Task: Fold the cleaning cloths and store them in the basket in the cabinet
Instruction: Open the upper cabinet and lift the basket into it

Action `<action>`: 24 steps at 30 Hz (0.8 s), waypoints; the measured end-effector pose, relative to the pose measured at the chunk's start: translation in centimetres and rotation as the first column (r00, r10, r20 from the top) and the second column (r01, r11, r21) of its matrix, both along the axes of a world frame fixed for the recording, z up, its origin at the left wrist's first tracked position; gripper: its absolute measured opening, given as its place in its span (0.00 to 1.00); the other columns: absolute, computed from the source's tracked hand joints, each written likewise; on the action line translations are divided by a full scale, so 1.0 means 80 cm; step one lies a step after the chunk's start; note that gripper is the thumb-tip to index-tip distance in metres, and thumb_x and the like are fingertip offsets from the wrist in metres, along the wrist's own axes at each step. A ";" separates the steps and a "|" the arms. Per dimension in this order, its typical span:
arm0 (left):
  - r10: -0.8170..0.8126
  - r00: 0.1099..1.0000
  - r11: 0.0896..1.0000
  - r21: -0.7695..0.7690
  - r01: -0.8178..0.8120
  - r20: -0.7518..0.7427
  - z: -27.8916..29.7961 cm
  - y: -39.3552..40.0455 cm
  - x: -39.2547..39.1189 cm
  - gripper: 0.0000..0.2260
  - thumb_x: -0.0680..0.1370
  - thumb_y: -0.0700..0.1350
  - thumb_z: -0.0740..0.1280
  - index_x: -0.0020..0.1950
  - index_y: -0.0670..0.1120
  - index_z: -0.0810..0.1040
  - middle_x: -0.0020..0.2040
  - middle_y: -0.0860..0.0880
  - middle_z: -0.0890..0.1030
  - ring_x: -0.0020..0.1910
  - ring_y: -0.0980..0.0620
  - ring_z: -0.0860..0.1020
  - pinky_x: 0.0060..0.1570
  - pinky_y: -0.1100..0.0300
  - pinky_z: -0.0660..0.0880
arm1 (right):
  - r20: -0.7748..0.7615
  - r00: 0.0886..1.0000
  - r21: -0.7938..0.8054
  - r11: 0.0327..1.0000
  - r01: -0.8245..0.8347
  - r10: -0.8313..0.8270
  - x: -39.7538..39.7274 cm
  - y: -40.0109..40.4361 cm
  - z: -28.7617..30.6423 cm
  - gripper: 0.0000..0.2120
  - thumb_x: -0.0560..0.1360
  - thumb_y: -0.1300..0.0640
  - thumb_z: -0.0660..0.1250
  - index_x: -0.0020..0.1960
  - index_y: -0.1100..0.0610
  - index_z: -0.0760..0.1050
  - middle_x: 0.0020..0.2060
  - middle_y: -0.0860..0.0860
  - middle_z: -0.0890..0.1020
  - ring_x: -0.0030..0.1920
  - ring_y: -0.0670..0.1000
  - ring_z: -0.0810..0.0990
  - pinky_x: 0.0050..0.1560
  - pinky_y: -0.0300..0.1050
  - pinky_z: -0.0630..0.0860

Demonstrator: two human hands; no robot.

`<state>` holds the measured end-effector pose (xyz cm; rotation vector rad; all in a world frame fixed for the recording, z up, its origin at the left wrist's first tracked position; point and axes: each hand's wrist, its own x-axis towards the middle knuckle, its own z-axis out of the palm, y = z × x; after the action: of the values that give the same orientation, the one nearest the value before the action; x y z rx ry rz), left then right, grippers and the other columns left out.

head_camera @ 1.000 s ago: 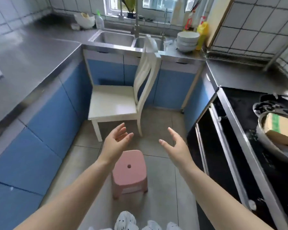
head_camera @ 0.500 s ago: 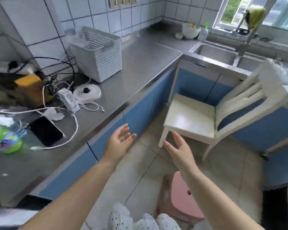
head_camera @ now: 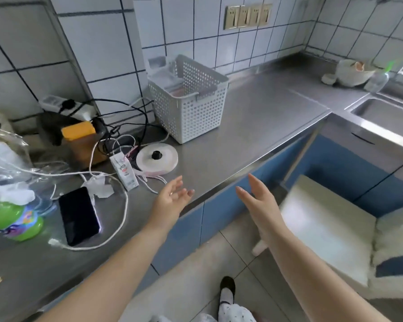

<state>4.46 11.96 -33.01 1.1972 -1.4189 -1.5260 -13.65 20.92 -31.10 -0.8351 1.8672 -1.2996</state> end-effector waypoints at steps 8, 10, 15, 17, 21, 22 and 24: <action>0.234 0.972 0.972 -0.005 -0.234 0.000 0.022 -0.118 -0.124 0.23 0.75 0.43 0.69 0.70 0.47 0.68 0.65 0.52 0.72 0.56 0.61 0.74 0.57 0.64 0.66 | 0.007 0.984 -0.033 0.984 -0.177 0.177 -0.156 -0.175 0.019 0.27 0.75 0.51 0.68 0.71 0.47 0.64 0.72 0.48 0.66 0.72 0.48 0.64 0.64 0.41 0.63; 0.263 0.965 0.965 -0.021 -0.263 0.009 0.026 -0.140 -0.139 0.26 0.76 0.43 0.69 0.72 0.47 0.66 0.66 0.52 0.71 0.61 0.58 0.72 0.58 0.64 0.65 | -0.008 0.973 -0.032 0.973 -0.229 0.229 -0.173 -0.215 0.026 0.28 0.75 0.50 0.68 0.72 0.47 0.63 0.72 0.48 0.66 0.72 0.47 0.64 0.63 0.41 0.63; 0.394 0.918 0.918 -0.020 -0.396 -0.045 0.037 -0.213 -0.165 0.29 0.75 0.42 0.69 0.74 0.48 0.62 0.72 0.49 0.67 0.68 0.56 0.67 0.61 0.62 0.63 | -0.029 0.955 -0.051 0.953 -0.297 0.296 -0.213 -0.310 0.054 0.29 0.75 0.51 0.68 0.73 0.48 0.62 0.72 0.50 0.66 0.71 0.47 0.64 0.62 0.40 0.64; 0.416 0.905 0.909 0.006 -0.417 -0.089 0.043 -0.238 -0.173 0.32 0.75 0.43 0.70 0.76 0.49 0.58 0.74 0.48 0.63 0.71 0.55 0.64 0.66 0.59 0.62 | -0.019 0.951 -0.048 0.950 -0.308 0.308 -0.227 -0.345 0.061 0.30 0.75 0.51 0.68 0.73 0.48 0.61 0.72 0.51 0.65 0.71 0.47 0.64 0.62 0.41 0.64; 0.445 0.890 0.894 -0.006 -0.448 -0.098 0.055 -0.288 -0.185 0.40 0.70 0.54 0.74 0.76 0.52 0.56 0.75 0.51 0.62 0.73 0.54 0.62 0.73 0.51 0.58 | -0.014 0.938 -0.026 0.937 -0.348 0.348 -0.247 -0.407 0.072 0.34 0.74 0.49 0.69 0.75 0.47 0.57 0.74 0.48 0.63 0.72 0.48 0.62 0.66 0.44 0.62; 0.441 0.895 0.896 -0.032 -0.444 -0.073 0.055 -0.296 -0.185 0.42 0.66 0.59 0.75 0.75 0.55 0.59 0.73 0.53 0.66 0.71 0.55 0.65 0.72 0.49 0.60 | -0.011 0.934 -0.028 0.934 -0.357 0.357 -0.249 -0.416 0.073 0.34 0.74 0.49 0.69 0.75 0.47 0.56 0.72 0.46 0.65 0.71 0.48 0.64 0.65 0.45 0.63; 0.456 0.889 0.887 -0.065 -0.458 -0.048 0.051 -0.322 -0.191 0.38 0.62 0.63 0.75 0.69 0.57 0.67 0.66 0.57 0.74 0.66 0.57 0.71 0.69 0.49 0.65 | -0.023 0.917 -0.029 0.917 -0.399 0.398 -0.253 -0.443 0.079 0.33 0.75 0.50 0.68 0.75 0.48 0.56 0.62 0.43 0.70 0.61 0.47 0.70 0.58 0.42 0.66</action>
<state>-10.82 -13.79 -28.92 1.3402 -1.0614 -1.1458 -33.93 -14.53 -24.78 -1.1767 1.5816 -1.0682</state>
